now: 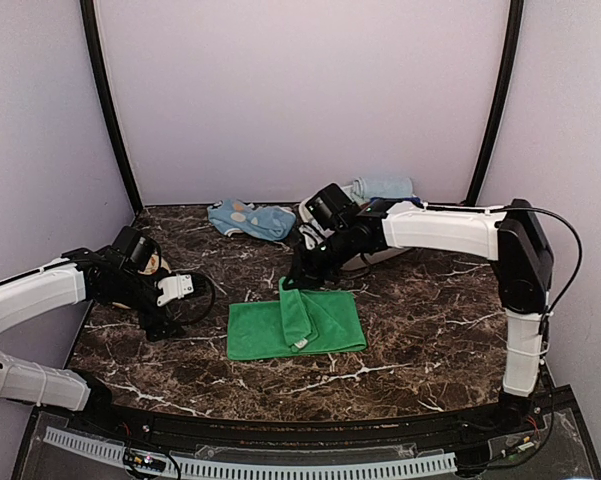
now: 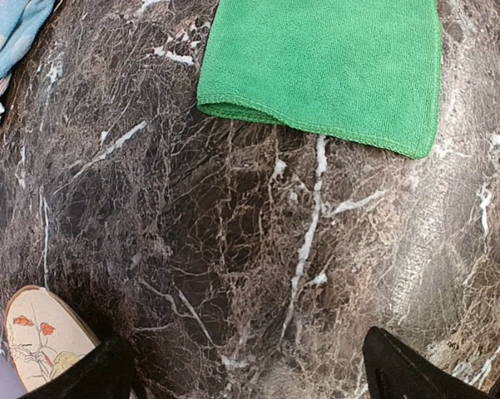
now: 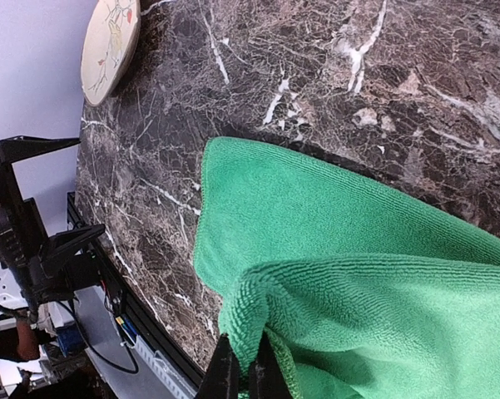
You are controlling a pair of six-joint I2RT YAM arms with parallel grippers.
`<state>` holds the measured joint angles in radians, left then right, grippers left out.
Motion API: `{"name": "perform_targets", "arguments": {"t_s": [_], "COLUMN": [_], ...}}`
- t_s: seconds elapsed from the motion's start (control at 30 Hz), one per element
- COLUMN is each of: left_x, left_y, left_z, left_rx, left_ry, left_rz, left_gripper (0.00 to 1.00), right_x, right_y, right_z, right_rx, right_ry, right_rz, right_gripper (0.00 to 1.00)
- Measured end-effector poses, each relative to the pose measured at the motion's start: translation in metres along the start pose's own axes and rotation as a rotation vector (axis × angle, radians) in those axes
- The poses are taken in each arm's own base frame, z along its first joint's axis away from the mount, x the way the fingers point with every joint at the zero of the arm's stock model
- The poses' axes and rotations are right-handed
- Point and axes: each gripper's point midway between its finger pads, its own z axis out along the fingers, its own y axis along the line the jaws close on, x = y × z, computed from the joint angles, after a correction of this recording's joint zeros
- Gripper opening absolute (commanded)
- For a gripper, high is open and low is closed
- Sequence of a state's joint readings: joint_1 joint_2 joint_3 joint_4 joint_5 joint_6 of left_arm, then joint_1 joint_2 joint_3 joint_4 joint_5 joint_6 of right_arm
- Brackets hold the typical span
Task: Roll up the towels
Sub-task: Fold the towel at the center of the board.
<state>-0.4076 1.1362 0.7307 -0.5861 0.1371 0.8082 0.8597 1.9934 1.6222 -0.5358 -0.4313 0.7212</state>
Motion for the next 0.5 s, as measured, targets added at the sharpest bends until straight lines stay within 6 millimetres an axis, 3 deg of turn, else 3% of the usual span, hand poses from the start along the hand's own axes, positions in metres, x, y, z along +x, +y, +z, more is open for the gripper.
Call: {"name": "perform_targets", "arguments": {"t_s": [0.33, 0.5], "left_x": [0.000, 0.000], "left_y": [0.001, 0.001], "left_z": [0.000, 0.000], "left_rx": [-0.004, -0.004], "left_ry": [0.001, 0.001], "left_rz": [0.000, 0.001], "left_gripper": [0.99, 0.99], "right_x": [0.000, -0.006], "right_y": [-0.001, 0.011], "right_z": [0.030, 0.039], "right_rx": [-0.032, -0.072], "right_ry": [0.019, 0.012], "right_rz": [0.058, 0.065], "right_gripper": [0.00, 0.00]}}
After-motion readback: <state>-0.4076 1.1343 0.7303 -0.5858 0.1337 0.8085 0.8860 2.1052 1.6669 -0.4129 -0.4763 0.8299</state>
